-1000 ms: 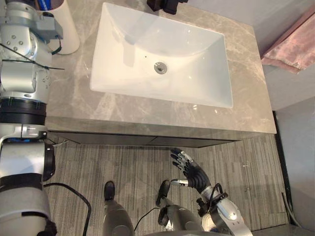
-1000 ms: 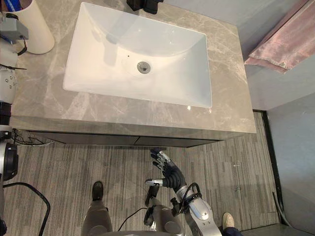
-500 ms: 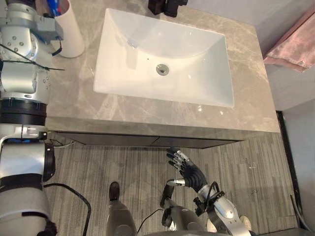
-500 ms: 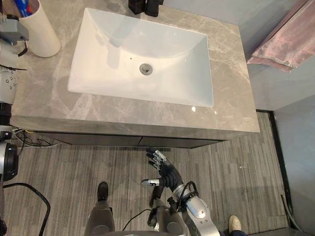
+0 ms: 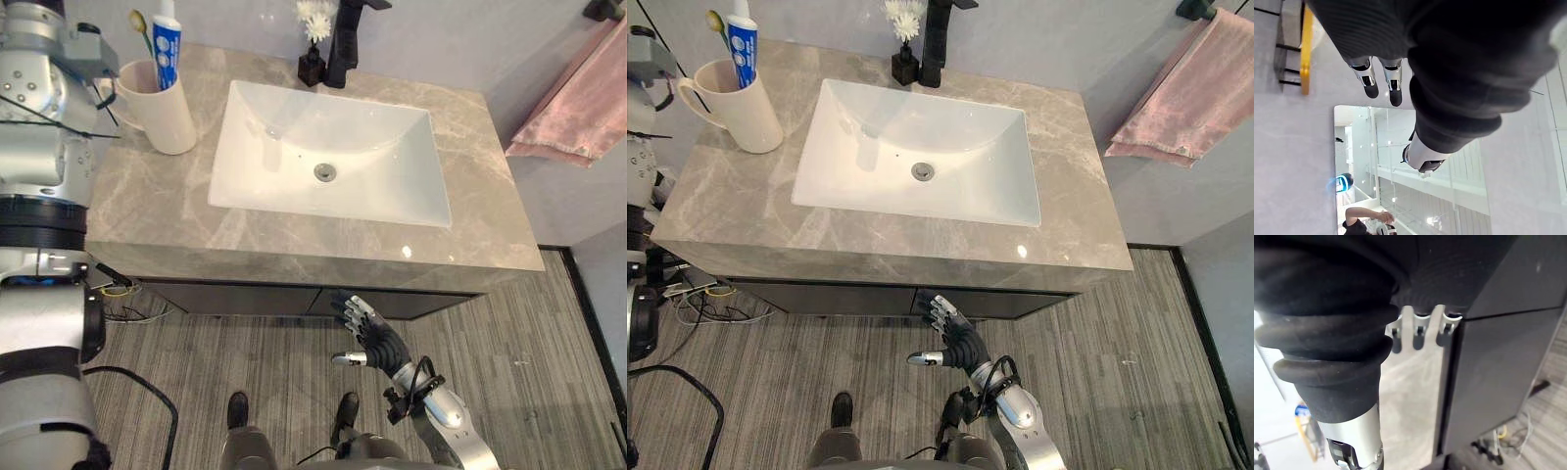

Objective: Organize washtable

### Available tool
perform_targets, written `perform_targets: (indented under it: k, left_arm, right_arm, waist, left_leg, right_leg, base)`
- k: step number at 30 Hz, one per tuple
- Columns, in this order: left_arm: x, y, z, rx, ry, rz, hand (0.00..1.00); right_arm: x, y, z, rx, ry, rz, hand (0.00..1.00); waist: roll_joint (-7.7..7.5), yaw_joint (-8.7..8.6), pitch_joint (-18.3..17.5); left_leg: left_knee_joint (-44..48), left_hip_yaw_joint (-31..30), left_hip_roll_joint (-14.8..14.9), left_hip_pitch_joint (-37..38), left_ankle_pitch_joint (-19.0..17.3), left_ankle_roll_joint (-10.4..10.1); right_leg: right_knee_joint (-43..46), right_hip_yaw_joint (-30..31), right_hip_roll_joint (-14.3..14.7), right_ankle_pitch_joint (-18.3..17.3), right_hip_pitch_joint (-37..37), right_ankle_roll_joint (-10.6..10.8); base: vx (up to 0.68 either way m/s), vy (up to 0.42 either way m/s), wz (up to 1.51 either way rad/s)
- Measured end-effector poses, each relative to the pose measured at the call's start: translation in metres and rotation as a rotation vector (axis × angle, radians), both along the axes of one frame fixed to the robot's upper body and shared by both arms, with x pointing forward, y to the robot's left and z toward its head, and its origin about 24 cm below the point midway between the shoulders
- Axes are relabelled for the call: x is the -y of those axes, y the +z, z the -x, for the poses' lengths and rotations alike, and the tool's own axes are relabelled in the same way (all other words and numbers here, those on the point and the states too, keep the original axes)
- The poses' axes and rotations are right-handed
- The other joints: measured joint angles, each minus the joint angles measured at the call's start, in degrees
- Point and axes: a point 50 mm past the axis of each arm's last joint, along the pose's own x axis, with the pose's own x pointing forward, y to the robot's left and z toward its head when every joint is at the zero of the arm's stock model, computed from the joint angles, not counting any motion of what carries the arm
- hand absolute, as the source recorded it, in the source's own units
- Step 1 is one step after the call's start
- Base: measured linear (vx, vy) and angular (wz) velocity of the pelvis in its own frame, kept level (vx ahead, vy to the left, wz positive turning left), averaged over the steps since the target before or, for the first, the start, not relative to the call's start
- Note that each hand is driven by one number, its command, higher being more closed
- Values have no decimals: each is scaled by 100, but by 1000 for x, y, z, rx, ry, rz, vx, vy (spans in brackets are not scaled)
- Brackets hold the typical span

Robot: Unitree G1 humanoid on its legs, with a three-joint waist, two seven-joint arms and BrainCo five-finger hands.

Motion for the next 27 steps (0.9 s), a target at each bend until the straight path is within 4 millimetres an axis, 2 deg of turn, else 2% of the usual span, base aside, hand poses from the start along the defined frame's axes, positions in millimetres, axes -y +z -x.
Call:
perform_targets:
  k: [1,2,6,8,12,13,14,16,20,23,27]
  left_arm:
    - [-3,4,4,17,13,-12,0]
    - [-4,8,8,36,13,-19,100]
    - [2,18,25,119,-26,-47,100]
    - [5,10,38,160,-59,-73,100]
    - [8,-42,50,58,-99,-170,100]
    - [8,-66,50,-7,-103,-180,100]
    - [8,-75,49,-37,-108,-178,100]
    - [4,-110,50,-121,-104,-130,100]
    - [4,-158,48,-265,-99,-37,100]
    - [7,-172,46,-320,-112,-19,100]
    - [7,-177,45,-345,-107,-12,100]
  right_arm:
    - [0,0,0,-2,0,0,0]
    - [0,-1,0,-6,0,1,0]
    - [1,-3,0,-11,-5,5,0]
    - [4,-4,1,-14,-13,12,0]
    - [10,-10,4,-35,-26,35,0]
    - [16,-13,6,-44,-42,58,0]
    - [18,-14,7,-48,-49,67,0]
    - [26,-16,9,-60,-81,80,0]
    - [32,-16,8,-58,-108,96,0]
    - [32,-16,8,-59,-109,100,0]
    - [34,-17,8,-58,-113,107,0]
  waist:
    - [16,3,-53]
    - [30,10,-104]
    - [70,18,-240]
    - [141,20,-275]
    - [292,47,-370]
    - [332,53,-397]
    - [337,59,-398]
    - [338,62,-398]
    - [336,49,-400]
    - [337,40,-399]
    - [338,22,-398]
  left_leg:
    - [-1,-3,0,1,1,1]
    - [-1,-10,0,1,2,1]
    - [-73,-39,-21,21,48,15]
    - [-119,-51,-47,54,64,30]
    - [-371,-52,-88,212,146,57]
    - [-479,-80,-91,222,211,42]
    - [-511,-105,-91,225,233,45]
    - [-683,-170,-86,282,345,34]
    - [-834,-173,-88,353,403,41]
    - [-910,-168,-88,391,434,43]
    - [-970,-160,-88,411,452,44]
  right_leg:
    - [0,-1,0,0,1,0]
    - [-1,-6,0,0,6,0]
    - [1,-96,-15,0,17,0]
    - [1,-124,-41,-2,45,1]
    - [1,-173,-77,-71,110,-4]
    - [1,-238,-75,-88,104,-10]
    - [1,-276,-73,-95,108,-13]
    - [1,-319,-58,-89,113,2]
    - [1,-328,-58,-86,119,6]
    - [1,-328,-57,-93,125,9]
    - [2,-326,-55,-94,118,9]
  base:
    - [0,0,0]
    - [0,0,0]
    - [3,-5,4]
    - [5,7,7]
    - [12,1,8]
    - [8,-12,16]
    - [11,-18,19]
    - [16,-24,10]
    - [0,0,0]
    - [0,0,0]
    - [0,0,0]
